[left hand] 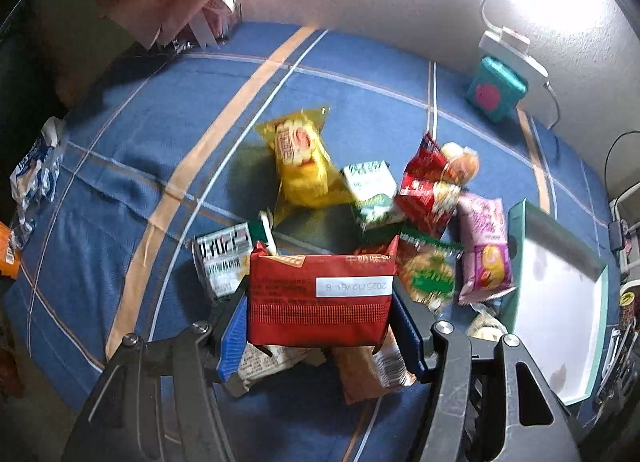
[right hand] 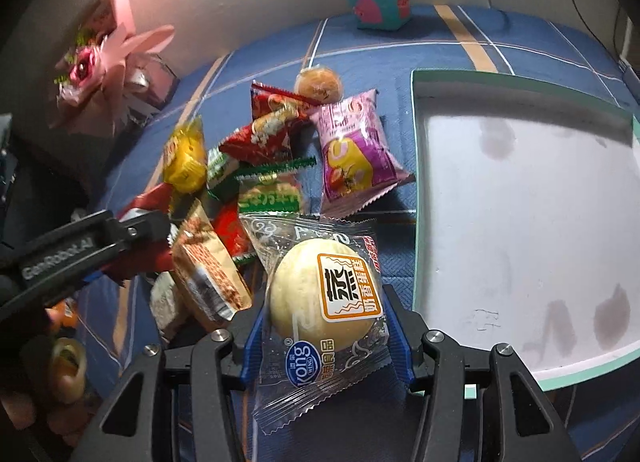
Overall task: Organize snacks
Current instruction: 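Carry the red box with left tool while right tool carries the bun to the tray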
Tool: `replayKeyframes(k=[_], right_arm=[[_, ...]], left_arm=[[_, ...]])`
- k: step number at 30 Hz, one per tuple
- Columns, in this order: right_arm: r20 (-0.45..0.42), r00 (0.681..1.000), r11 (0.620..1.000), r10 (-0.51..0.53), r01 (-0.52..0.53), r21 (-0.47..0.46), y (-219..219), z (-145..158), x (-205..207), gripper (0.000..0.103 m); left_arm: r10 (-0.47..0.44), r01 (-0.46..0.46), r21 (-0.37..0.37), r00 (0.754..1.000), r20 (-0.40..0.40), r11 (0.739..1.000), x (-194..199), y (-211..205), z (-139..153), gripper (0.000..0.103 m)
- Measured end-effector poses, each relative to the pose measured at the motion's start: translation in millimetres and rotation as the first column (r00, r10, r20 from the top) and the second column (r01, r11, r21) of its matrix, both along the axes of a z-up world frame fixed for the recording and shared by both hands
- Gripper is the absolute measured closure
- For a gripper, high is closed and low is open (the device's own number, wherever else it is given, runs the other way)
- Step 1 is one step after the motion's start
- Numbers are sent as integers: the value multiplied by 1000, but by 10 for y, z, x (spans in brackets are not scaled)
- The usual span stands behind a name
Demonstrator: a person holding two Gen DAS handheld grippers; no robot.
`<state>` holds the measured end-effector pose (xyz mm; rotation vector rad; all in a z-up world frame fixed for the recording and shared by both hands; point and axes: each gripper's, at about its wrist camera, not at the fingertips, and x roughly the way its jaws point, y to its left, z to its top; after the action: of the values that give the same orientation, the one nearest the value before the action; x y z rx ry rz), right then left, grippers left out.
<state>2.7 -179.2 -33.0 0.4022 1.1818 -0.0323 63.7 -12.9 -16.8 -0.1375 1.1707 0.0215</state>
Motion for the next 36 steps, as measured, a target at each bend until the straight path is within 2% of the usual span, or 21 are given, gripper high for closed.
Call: replayKeyframes(k=[7,11,14,19,22,27,31,36], right_arm=[[123,991,999,-51,49,21,-146,435,-115,49],[166,981,993,-104,112,-37,-266,606,-154,49],[156,977,979,-145,164,-122,-409,608,-177,49],[101,976,966,-195,208,-151,-629,500,-220,51],[68,982,972,-177,185,-142,-648,436,-244,51],[-9,997,995,-78,77,-67,-405,318,-262,51],[-70,997,996,34,-39,-81,-115,239,-293,50],[-127,987,989,100,-113,-99,115,146,-358,46]], left_arm=[[-2,5,-37,997,79,999,2,-14,260,38],[-45,50,-47,994,97,998,-14,-169,317,38],[-89,95,-63,992,94,993,-12,-308,297,38],[-148,151,-42,987,65,988,-32,-539,221,38],[-165,167,-31,985,49,985,-57,-567,195,38],[-150,150,-18,989,-6,989,-150,-420,72,38],[-112,112,-14,992,-59,994,-296,-226,-37,38],[-91,90,-20,991,-94,996,-437,-106,-88,38]])
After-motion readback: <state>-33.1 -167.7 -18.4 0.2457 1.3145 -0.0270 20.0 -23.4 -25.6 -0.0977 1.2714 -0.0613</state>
